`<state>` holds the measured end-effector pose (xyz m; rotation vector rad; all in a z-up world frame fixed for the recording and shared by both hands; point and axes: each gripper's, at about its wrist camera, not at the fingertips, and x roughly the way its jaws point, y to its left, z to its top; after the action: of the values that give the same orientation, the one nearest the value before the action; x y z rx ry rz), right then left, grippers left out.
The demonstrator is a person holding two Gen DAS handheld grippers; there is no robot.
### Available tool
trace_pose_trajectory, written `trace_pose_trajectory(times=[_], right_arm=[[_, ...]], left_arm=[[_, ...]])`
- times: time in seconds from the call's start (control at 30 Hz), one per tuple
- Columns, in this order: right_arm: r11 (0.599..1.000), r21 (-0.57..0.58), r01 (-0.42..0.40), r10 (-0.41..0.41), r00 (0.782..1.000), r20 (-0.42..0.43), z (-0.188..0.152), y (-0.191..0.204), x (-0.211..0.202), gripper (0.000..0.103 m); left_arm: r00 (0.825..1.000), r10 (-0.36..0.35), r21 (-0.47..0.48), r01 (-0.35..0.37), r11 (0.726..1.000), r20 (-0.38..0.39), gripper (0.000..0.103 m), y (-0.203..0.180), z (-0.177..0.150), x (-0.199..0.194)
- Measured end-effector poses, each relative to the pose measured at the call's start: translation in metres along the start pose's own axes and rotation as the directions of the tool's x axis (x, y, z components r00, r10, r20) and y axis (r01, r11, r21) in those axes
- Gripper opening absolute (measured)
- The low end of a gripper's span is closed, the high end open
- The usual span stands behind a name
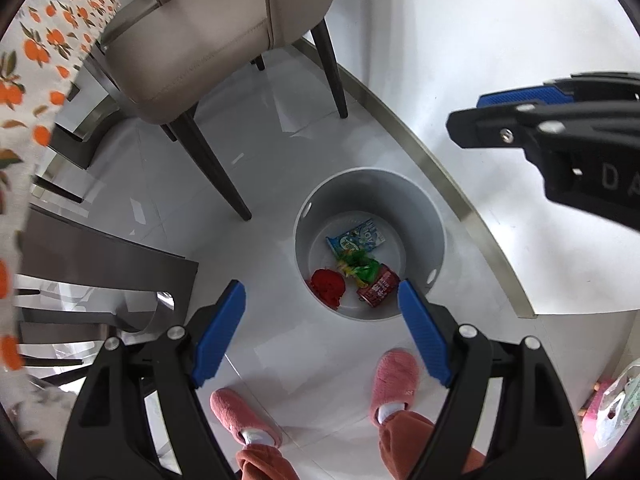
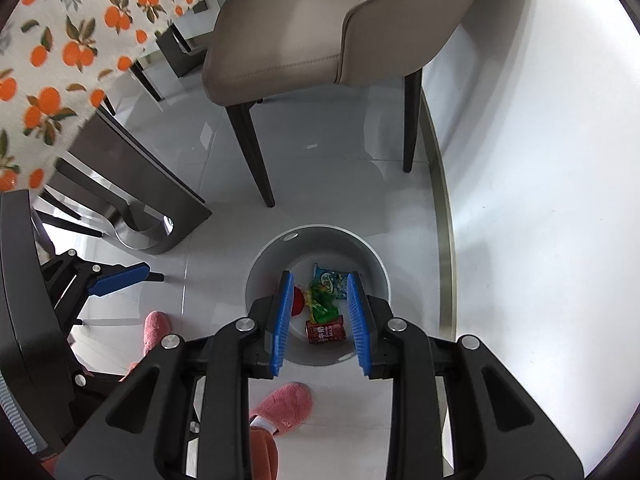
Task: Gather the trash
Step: 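Open the left tool to drop the can while the right tool drops the wrapper into the bin, then raise both open tools from the bin back toward the table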
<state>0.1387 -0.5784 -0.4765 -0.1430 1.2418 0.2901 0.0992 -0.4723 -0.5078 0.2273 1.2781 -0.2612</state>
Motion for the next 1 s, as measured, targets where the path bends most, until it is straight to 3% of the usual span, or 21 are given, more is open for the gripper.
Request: trace_pose_trajectory(times=[0.23, 0.63, 0.83, 1.0], right_arm=[[1.000, -0.009, 0.028, -0.027, 0.999, 0.020, 0.008, 0.007, -0.084, 0.026], [0.996, -0.027, 0.089, -0.085, 0.988, 0.128, 0.061, 0.045, -0.283, 0.026], [0.994, -0.054, 0.092, -0.081, 0.979, 0.185, 0.090, 0.099, -0.339, 0.031], [0.995, -0.093, 0.036, -0.016, 0.978, 0.207, 0.110, 0.161, -0.344, 0.035]], left_arm=[[0.999, 0.019, -0.023, -0.019, 1.000, 0.033, 0.079, 0.000, 0.021, -0.071], [0.992, -0.016, -0.093, 0.028, 0.995, 0.124, 0.079, 0.030, 0.050, -0.257], [0.983, 0.035, -0.158, -0.007, 0.987, 0.179, 0.079, 0.087, 0.038, -0.327], [0.977, 0.108, -0.235, -0.063, 0.970, 0.184, 0.079, 0.163, 0.007, -0.359]])
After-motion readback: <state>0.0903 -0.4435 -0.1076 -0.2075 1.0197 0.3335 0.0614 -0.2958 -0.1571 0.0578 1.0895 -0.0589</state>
